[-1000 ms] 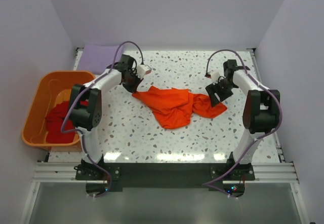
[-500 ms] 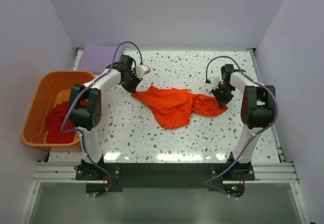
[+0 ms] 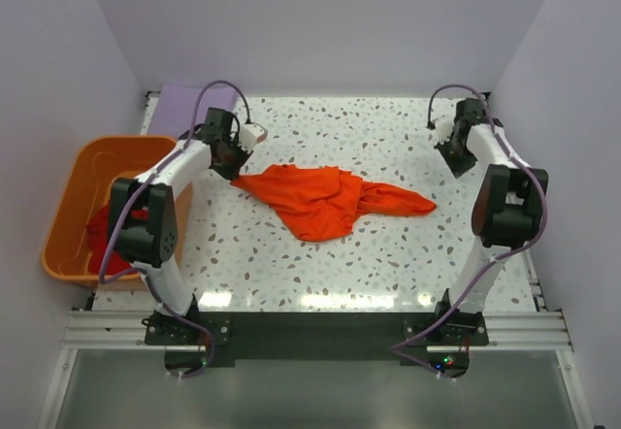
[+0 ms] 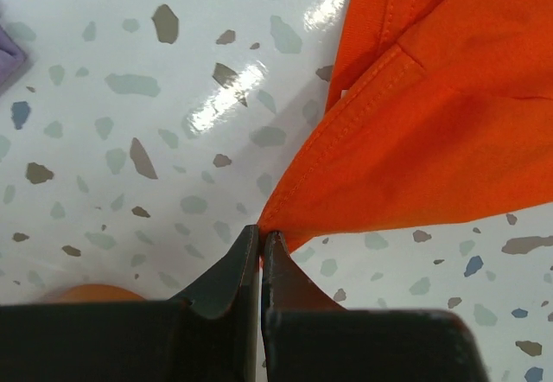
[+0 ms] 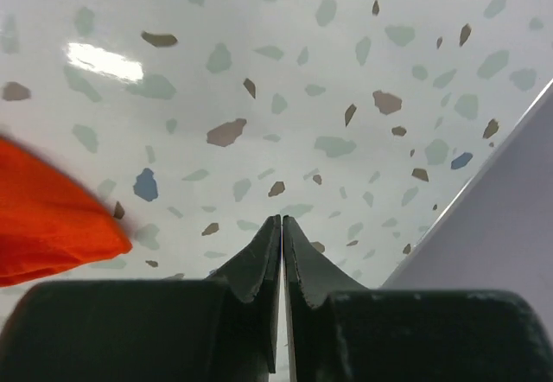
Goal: Fold and stack the t-shirts
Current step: Flatten the tshirt out
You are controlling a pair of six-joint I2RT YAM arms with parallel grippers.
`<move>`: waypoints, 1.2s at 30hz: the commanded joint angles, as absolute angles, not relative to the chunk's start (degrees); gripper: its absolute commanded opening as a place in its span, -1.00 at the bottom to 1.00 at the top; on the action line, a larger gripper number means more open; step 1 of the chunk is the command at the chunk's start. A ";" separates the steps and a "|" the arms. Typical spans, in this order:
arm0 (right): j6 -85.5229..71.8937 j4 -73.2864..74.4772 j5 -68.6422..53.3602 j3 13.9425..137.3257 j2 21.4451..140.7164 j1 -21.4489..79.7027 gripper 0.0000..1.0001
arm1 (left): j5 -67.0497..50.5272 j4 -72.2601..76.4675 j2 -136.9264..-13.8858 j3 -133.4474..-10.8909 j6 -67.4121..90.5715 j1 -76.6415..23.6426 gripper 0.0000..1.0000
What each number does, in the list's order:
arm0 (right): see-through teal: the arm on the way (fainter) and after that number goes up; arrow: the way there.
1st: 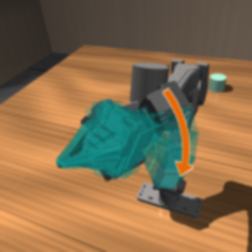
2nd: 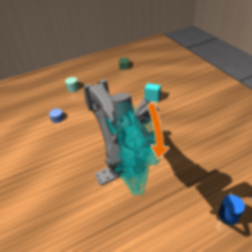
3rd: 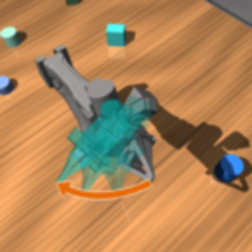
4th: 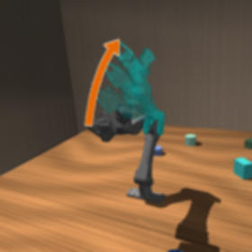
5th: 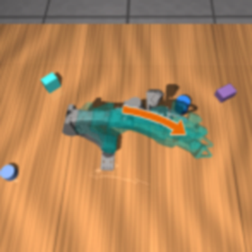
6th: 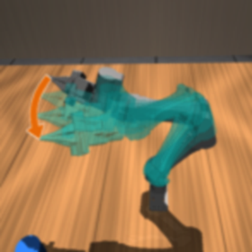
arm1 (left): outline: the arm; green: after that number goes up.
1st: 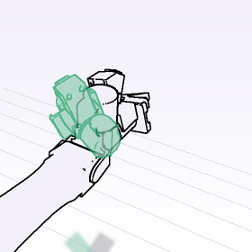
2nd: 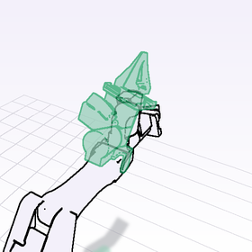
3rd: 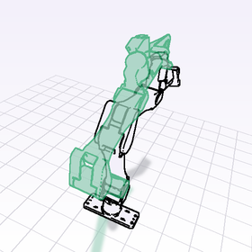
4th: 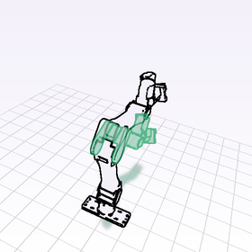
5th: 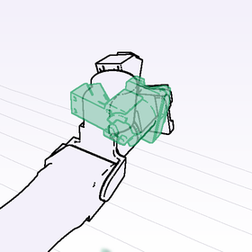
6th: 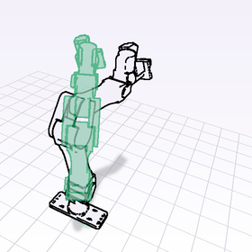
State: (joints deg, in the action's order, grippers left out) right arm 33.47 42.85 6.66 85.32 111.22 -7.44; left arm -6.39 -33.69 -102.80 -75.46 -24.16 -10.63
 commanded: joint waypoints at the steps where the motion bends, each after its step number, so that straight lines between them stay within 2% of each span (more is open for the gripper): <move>1: 31.74 49.20 0.13 91.31 108.72 -6.33 -0.82 | -9.65 -33.83 -101.43 -73.92 -25.31 -10.72 -1.00; 2: 31.38 53.48 -4.87 93.32 107.42 -6.24 -0.59 | -10.62 -33.84 -101.25 -73.66 -25.23 -10.98 -1.00; 3: 31.03 54.40 -8.84 93.60 106.10 -6.15 -0.25 | -10.90 -33.92 -101.16 -73.57 -25.14 -11.86 -1.00; 6: 31.73 57.30 -21.15 93.25 103.01 -3.09 0.10 | -12.47 -34.54 -102.04 -74.44 -24.79 -12.39 -1.00; 10: 34.97 60.91 -26.28 91.25 103.09 5.25 0.15 | -13.45 -35.50 -103.62 -76.90 -24.17 -12.48 -1.00; 16: 35.86 54.50 -23.73 87.19 105.02 13.96 0.18 | -15.21 -36.21 -104.59 -77.96 -23.91 -12.48 -1.00; 23: 35.24 50.64 -22.68 86.84 108.37 19.33 0.22 | -15.38 -36.30 -105.29 -78.57 -23.47 -12.48 -1.00; 31: 37.26 49.40 -18.64 84.65 110.92 20.21 -0.11 | -14.59 -35.69 -105.73 -79.10 -23.03 -12.48 -1.00; 32: 37.61 49.05 -18.55 84.38 110.74 20.13 -0.45 | -14.50 -35.68 -105.65 -79.10 -23.03 -12.48 -1.00; 34: 37.71 49.13 -18.02 83.85 110.39 20.13 -0.90 | -14.41 -35.33 -105.56 -79.02 -22.77 -12.39 -1.00; 35: 37.71 49.30 -17.93 83.85 109.52 20.13 -1.00 | -14.33 -35.25 -105.47 -78.93 -22.68 -12.39 -1.00; 36: 37.71 49.83 -17.67 83.93 108.64 19.95 -1.00 | -14.24 -35.16 -105.38 -78.93 -22.59 -12.31 -1.00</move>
